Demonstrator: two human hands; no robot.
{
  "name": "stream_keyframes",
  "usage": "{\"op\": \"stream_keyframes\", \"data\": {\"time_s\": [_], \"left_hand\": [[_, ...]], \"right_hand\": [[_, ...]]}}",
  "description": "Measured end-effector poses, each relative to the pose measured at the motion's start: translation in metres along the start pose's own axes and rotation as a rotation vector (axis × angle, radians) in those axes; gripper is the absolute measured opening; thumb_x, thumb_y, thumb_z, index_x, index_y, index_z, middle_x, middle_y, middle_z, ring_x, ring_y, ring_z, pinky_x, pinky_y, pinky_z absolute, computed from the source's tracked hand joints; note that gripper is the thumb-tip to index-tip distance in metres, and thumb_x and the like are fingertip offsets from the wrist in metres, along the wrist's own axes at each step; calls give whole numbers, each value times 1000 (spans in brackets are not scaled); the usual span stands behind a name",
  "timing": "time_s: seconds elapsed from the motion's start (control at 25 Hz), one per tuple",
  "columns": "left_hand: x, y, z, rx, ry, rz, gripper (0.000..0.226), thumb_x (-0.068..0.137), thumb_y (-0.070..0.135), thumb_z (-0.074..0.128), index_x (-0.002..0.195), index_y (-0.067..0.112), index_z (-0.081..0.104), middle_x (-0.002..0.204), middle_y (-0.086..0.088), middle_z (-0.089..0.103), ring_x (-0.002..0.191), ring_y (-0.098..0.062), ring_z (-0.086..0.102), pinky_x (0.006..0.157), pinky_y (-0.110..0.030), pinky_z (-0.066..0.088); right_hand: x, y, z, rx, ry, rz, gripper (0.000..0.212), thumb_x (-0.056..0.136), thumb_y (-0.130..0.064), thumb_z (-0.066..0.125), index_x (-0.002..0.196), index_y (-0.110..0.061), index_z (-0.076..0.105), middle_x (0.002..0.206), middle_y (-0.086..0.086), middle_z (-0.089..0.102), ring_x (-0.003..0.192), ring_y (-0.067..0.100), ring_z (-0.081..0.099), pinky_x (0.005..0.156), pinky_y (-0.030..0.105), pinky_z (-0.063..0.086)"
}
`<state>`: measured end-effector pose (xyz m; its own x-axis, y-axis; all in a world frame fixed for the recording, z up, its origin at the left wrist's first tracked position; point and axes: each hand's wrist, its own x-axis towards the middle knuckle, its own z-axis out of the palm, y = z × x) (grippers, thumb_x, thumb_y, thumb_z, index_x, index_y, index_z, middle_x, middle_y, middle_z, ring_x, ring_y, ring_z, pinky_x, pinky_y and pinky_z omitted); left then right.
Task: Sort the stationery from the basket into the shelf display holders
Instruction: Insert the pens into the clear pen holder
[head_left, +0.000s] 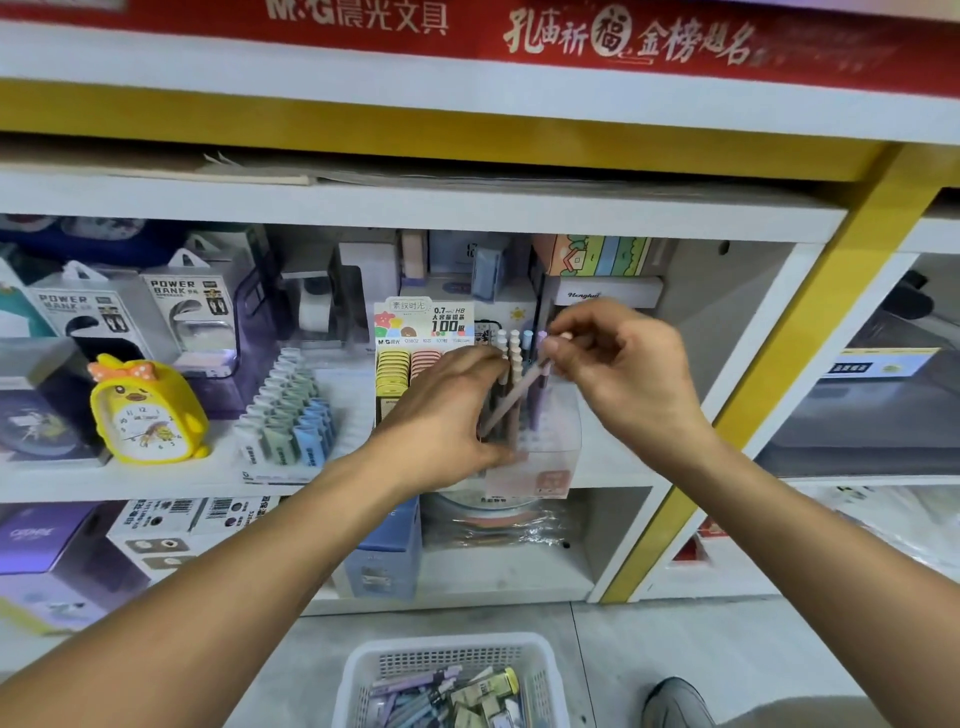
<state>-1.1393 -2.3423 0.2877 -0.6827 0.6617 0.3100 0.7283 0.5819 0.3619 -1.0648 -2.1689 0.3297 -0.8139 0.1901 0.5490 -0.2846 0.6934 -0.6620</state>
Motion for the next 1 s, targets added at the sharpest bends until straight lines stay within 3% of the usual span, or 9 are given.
{"op": "stream_keyframes", "data": {"time_s": [0.08,0.16,0.32,0.4,0.56,0.76,0.92,1.0], "left_hand": [[-2,-4,7,91,-29,10,107,63,57,82,149,19,31,155,4,27,140,-16,26,111,-21,18],[-3,-9,13,140,-59,-2,113,65,54,82,153,16,23,157,-1,24,142,-19,23,114,-25,16],[-4,-9,19,162,-63,-4,108,69,49,81,152,13,23,155,-3,28,141,-21,23,115,-26,15],[-4,-9,20,166,-45,-5,104,70,49,80,151,13,25,154,-3,30,140,-21,24,114,-26,16],[-4,-8,21,189,-41,0,102,74,49,77,152,12,24,155,-4,28,141,-21,22,115,-27,14],[-4,-5,18,183,-45,2,100,76,53,72,152,11,23,157,-6,26,144,-21,19,116,-29,11],[-4,-5,19,212,-109,-45,104,80,54,68,155,11,10,163,-6,9,150,-20,4,120,-37,1],[-4,-5,20,249,-144,-71,107,82,54,67,156,11,2,164,-5,-2,150,-18,-6,121,-43,-4]], "right_hand": [[6,2,-9,2,112,-41,16,89,-11,73,91,-24,65,75,-12,64,71,5,61,66,22,54],[6,7,-14,-213,44,-155,10,90,-13,72,93,-19,65,75,-14,61,72,-2,57,66,15,49],[-10,22,8,-361,-154,-271,8,91,-11,71,91,-5,66,79,4,67,70,10,55,65,19,41],[-9,27,14,-335,-152,-287,9,92,-11,70,91,-4,65,80,5,66,73,17,58,65,20,41],[-8,31,16,-319,-145,-300,9,92,-11,69,89,-6,64,79,3,65,72,16,58,65,28,46],[-5,30,13,-287,-208,-336,8,90,-9,71,84,-5,67,76,3,67,71,16,61,67,29,48],[-6,29,13,-267,-177,-328,4,88,-6,73,85,-4,71,77,3,70,73,11,60,69,14,45],[-5,28,15,-293,-154,-296,4,90,-7,71,90,-3,72,79,5,71,73,15,64,70,22,49]]}}
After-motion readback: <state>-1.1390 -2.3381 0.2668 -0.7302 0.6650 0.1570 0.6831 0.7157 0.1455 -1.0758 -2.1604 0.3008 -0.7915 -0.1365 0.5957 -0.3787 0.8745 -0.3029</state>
